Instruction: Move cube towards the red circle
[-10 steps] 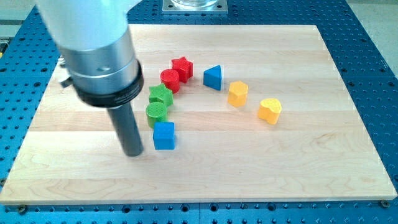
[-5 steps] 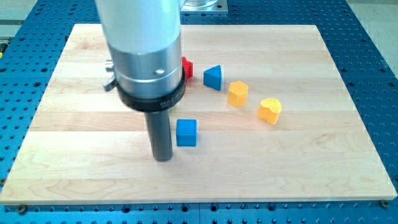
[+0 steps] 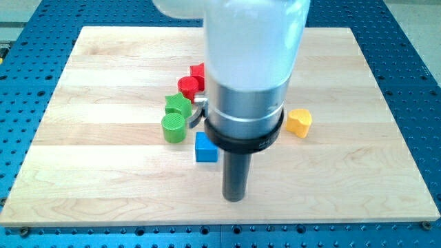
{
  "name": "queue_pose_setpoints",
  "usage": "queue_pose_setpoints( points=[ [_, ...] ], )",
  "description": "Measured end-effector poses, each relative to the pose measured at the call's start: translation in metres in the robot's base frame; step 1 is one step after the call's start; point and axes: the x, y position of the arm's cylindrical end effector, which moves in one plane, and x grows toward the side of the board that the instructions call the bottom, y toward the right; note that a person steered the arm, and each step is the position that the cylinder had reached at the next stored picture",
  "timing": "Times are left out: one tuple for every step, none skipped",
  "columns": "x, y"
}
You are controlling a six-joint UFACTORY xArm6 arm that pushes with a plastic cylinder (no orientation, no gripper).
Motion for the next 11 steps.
queue_pose_setpoints(
  points=[
    [-0.036, -0.032],
    [-0.068, -0.039],
    [-0.104, -0.039],
    [-0.133, -0.039],
    [-0.147, -0.039],
    [-0.153, -0.039],
    [-0.152, -0.039],
    [-0.127, -0.028],
    [-0.096, -0.027],
    [-0.087, -0.049],
    [-0.041, -0.068]
  ],
)
